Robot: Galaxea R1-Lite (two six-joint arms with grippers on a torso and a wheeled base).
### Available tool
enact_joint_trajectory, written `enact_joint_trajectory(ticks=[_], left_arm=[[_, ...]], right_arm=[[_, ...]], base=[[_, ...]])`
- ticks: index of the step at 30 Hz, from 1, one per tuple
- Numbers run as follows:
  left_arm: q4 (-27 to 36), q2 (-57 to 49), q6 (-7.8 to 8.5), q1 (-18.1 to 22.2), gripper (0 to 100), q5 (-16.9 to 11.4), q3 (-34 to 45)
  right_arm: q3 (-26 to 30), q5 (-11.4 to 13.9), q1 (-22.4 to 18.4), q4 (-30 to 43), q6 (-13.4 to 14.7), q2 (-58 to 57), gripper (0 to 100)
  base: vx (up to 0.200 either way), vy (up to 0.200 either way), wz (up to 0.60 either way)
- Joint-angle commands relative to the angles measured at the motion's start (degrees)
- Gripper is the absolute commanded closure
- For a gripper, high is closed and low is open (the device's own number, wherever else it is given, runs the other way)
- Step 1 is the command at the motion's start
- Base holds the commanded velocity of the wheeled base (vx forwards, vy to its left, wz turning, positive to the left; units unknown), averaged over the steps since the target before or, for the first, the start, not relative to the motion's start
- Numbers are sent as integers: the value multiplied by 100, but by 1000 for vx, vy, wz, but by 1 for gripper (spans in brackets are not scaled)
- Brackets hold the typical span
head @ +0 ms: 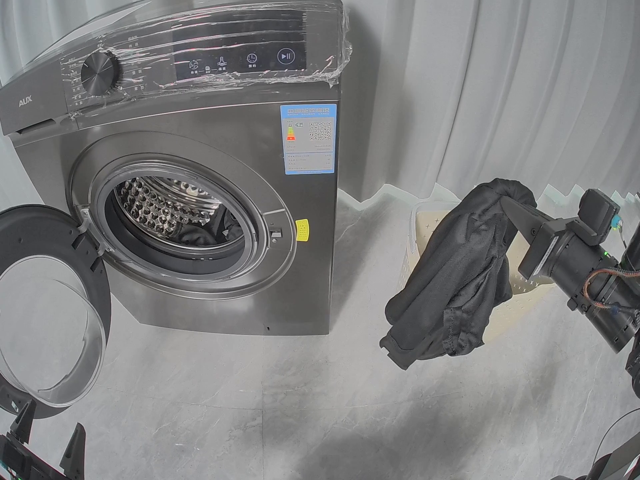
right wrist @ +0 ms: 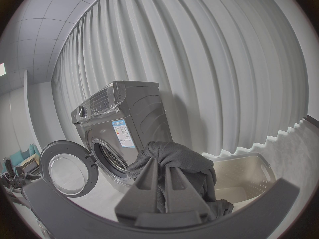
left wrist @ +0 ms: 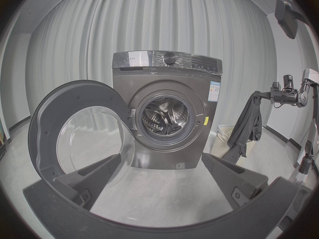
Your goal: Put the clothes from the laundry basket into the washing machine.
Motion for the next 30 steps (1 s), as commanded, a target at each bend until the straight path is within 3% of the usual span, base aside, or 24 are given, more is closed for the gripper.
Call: enact_joint_trajectory(ticks=[1, 13, 19, 30], left_arm=[[0, -94, -1, -2, 0, 2, 84], [0, -94, -1, -2, 0, 2, 84], [9, -94, 16, -2, 0, -7, 84], [9, -94, -1, -2, 0, -7, 84]], right_arm=[[28, 1, 5, 1, 1, 24, 100], [37, 1, 5, 1, 10, 33, 100], [45, 1, 5, 1, 10, 42, 100], [45, 1, 5, 1, 19, 33, 100]], base=[[0, 200, 0], [0, 200, 0], [0, 0, 0], [-164, 0, 0]])
